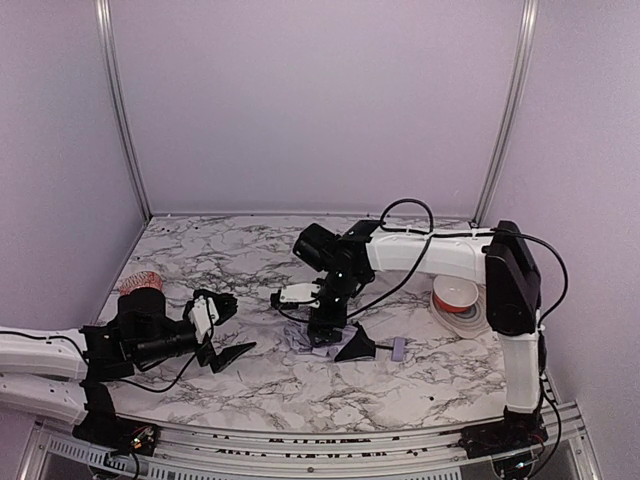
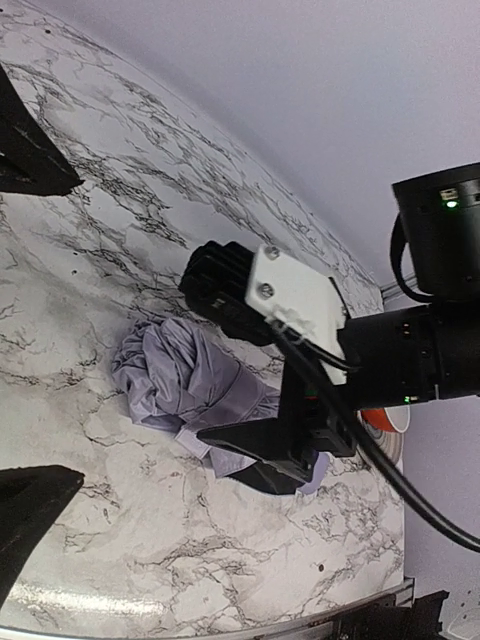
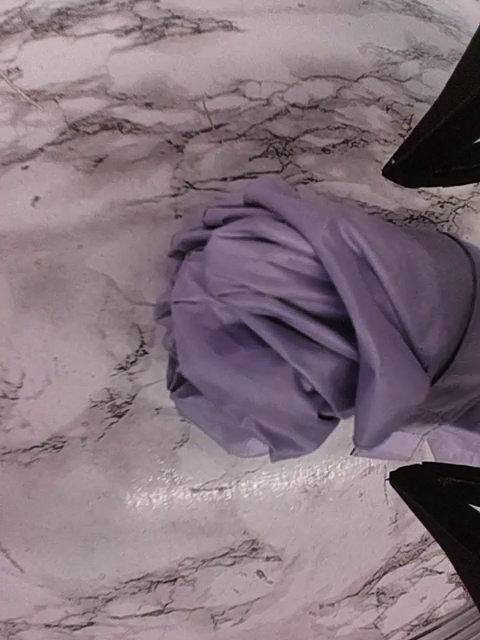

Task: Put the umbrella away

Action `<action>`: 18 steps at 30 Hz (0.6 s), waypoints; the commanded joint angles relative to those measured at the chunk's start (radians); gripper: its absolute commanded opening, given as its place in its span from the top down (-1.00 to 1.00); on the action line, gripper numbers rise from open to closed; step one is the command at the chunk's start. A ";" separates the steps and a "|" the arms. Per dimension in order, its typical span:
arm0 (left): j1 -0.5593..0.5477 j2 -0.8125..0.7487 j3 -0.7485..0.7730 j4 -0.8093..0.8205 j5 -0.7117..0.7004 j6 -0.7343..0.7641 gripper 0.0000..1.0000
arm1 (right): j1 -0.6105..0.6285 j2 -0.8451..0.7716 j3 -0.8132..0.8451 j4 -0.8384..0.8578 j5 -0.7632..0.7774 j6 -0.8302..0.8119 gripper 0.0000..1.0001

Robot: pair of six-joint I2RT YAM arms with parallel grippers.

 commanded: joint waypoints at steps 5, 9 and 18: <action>0.004 0.071 0.061 0.030 0.044 -0.014 -0.85 | -0.044 0.168 0.096 -0.015 -0.023 0.009 -0.45; 0.004 0.095 0.072 0.030 0.035 -0.017 -0.85 | -0.027 0.195 0.106 -0.040 -0.019 0.010 -0.17; 0.004 0.096 0.072 0.031 0.027 -0.013 -0.85 | -0.013 0.027 0.124 0.042 -0.015 0.029 0.59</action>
